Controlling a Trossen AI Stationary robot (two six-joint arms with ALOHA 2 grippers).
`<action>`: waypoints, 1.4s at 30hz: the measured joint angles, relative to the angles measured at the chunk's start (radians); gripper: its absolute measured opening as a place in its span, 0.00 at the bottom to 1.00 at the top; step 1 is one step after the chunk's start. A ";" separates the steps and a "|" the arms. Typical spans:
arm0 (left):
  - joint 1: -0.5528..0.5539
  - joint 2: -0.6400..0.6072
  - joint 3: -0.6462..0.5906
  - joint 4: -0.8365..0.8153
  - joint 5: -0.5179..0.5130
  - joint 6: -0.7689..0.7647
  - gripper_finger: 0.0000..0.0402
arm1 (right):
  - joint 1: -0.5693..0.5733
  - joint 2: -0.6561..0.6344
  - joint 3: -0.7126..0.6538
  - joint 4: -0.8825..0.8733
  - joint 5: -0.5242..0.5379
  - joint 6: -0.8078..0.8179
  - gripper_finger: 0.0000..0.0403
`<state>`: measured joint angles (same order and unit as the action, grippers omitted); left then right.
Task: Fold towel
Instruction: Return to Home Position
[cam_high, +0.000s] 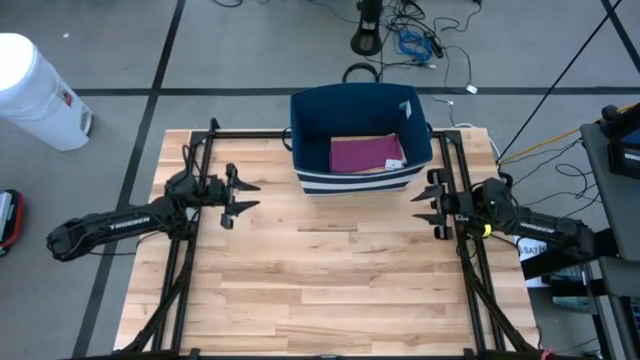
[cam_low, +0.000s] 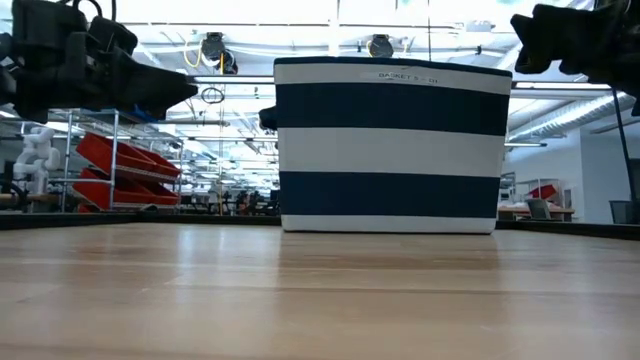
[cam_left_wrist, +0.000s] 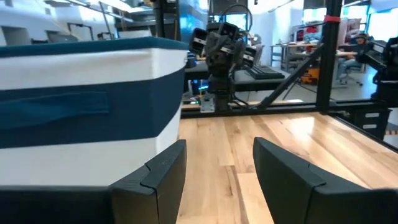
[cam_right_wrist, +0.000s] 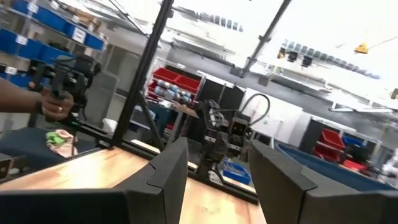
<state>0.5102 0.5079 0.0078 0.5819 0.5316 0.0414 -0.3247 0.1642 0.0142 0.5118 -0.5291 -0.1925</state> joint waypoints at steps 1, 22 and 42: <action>0.012 0.000 0.000 0.000 0.009 -0.004 0.48 | -0.010 -0.012 -0.001 -0.013 -0.001 0.002 0.38; 0.108 -0.140 0.034 -0.025 -0.007 -0.078 0.48 | -0.194 -0.101 0.000 -0.060 -0.108 0.103 0.38; 0.050 -0.451 0.035 -0.467 -0.059 -0.025 0.48 | -0.193 -0.101 0.000 -0.153 -0.240 0.155 0.38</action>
<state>0.5599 0.0570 0.0433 0.1151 0.4727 0.0169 -0.5179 0.0632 0.0143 0.3592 -0.7689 -0.0372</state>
